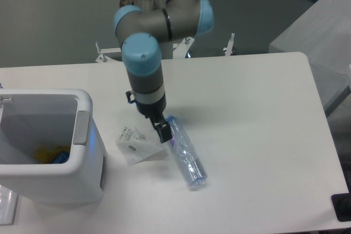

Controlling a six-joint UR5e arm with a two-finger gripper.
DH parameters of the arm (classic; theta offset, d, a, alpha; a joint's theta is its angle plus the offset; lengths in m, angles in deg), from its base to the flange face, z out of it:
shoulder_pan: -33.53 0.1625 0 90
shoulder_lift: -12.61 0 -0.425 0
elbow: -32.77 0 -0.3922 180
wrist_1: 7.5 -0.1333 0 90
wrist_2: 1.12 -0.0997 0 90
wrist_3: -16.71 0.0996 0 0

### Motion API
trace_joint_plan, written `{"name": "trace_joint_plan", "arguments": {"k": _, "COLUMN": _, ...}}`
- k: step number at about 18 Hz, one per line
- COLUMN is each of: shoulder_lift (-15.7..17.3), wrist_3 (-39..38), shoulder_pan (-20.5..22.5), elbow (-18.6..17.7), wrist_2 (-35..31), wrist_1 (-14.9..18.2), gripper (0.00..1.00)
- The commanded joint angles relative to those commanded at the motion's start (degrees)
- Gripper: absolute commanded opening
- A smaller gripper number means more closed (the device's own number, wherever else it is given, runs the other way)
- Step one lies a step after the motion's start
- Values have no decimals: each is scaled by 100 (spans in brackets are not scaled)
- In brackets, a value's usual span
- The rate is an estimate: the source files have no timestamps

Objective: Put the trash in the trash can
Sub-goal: 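Move the gripper down onto the white wrapper and close on it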

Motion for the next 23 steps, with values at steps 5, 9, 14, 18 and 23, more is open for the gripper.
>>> {"name": "trace_joint_plan", "arguments": {"k": 5, "shoulder_lift": -378, "wrist_3": -26, "shoulder_pan": -220, "elbow": 52, "wrist_2": -194, "wrist_1": -237, "gripper": 100}}
{"name": "trace_joint_plan", "arguments": {"k": 9, "shoulder_lift": -458, "wrist_3": -53, "shoulder_pan": -238, "elbow": 26, "wrist_2": -237, "wrist_1": -308, "gripper": 95}}
{"name": "trace_joint_plan", "arguments": {"k": 14, "shoulder_lift": -484, "wrist_3": -70, "shoulder_pan": -238, "elbow": 8, "wrist_2": -378, "wrist_1": -308, "gripper": 82}}
{"name": "trace_joint_plan", "arguments": {"k": 18, "shoulder_lift": -528, "wrist_3": -158, "shoulder_pan": -238, "elbow": 17, "wrist_2": -387, "wrist_1": -308, "gripper": 64}}
{"name": "trace_joint_plan", "arguments": {"k": 23, "shoulder_lift": -485, "wrist_3": -404, "shoulder_pan": -238, "elbow": 70, "wrist_2": -387, "wrist_1": -281, "gripper": 17}}
